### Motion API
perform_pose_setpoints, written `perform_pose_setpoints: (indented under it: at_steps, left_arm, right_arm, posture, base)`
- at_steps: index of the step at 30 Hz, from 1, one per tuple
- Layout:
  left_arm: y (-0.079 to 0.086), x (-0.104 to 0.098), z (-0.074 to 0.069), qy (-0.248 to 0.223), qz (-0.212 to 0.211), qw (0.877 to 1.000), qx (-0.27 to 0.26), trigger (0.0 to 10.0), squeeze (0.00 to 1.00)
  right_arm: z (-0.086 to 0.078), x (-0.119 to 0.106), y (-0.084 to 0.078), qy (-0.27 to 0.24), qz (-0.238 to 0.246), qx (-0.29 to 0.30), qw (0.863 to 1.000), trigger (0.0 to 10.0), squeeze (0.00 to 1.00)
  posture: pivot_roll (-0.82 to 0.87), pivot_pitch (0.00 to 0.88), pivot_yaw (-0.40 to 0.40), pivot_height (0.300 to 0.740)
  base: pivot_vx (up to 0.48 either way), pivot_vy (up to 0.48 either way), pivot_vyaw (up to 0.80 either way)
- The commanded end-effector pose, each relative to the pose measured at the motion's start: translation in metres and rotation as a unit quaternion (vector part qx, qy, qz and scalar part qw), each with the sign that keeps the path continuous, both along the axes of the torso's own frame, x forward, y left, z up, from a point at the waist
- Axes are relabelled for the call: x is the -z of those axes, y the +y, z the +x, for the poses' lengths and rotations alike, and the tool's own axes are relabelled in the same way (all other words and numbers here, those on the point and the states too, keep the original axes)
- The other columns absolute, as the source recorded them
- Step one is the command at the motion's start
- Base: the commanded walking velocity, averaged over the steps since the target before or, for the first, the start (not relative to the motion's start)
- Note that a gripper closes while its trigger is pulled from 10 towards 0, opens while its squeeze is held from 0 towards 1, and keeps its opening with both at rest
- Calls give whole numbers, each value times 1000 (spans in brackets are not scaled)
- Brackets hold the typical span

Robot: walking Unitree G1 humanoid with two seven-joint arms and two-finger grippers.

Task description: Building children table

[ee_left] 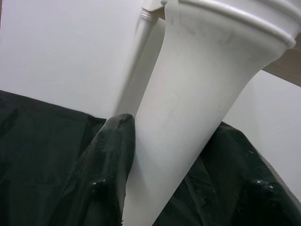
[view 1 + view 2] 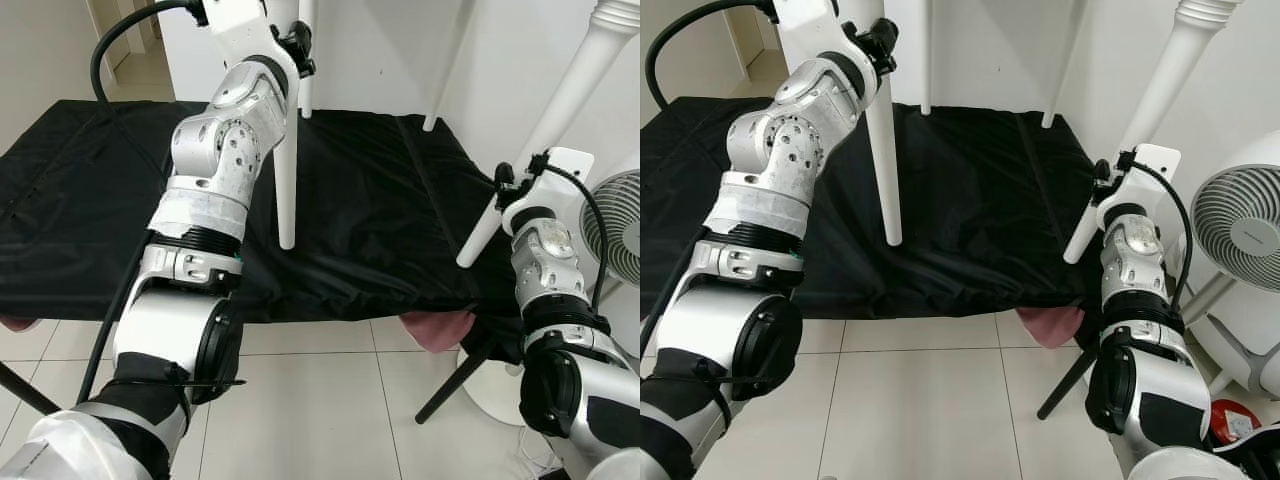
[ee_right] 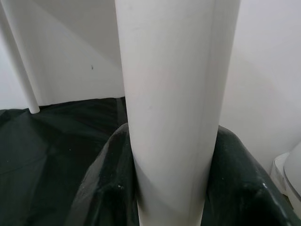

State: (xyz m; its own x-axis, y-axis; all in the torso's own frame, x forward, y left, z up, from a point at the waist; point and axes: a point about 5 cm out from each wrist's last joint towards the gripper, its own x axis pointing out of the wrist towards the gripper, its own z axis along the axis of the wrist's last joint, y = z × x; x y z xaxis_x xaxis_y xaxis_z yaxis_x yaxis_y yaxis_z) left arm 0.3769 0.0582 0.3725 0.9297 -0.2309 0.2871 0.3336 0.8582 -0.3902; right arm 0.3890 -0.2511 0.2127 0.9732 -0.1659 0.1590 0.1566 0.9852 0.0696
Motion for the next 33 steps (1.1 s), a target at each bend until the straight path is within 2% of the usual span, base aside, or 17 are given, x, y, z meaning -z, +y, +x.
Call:
perform_pose_setpoints:
  at_steps: [1,17,18,19,20,23,33]
  left_arm:
    - [-56,-65,-60,-165,-126,945,254,0,0]
    - [-56,-65,-60,-165,-126,945,254,0,0]
    - [-58,-67,-62,-166,-128,943,258,0,0]
    - [-58,-61,-61,-154,-94,951,251,10000,0]
    - [-58,-56,-59,-145,-69,956,245,10000,0]
    - [-57,-50,-57,-134,-44,961,236,10000,0]
    - [-57,-51,-57,-134,-45,962,235,10000,0]
  right_arm:
    - [4,56,81,116,-8,-182,976,0,0]
    - [4,56,81,116,-8,-182,976,0,0]
    - [6,53,83,118,-16,-191,974,0,0]
    - [6,54,76,110,-3,-170,979,10000,0]
    - [6,55,71,104,8,-154,983,10000,0]
    - [5,56,65,97,21,-134,986,10000,0]
    - [6,55,65,95,23,-134,986,10000,0]
  posture:
    - [34,0,-107,740]
    - [34,0,-107,740]
    - [44,0,0,740]
    - [57,0,0,740]
    - [57,0,0,740]
    - [57,0,0,740]
    - [61,0,0,740]
  base:
    - [0,0,0]
    - [0,0,0]
    - [0,0,0]
    - [0,0,0]
    - [0,0,0]
    - [0,0,0]
    - [0,0,0]
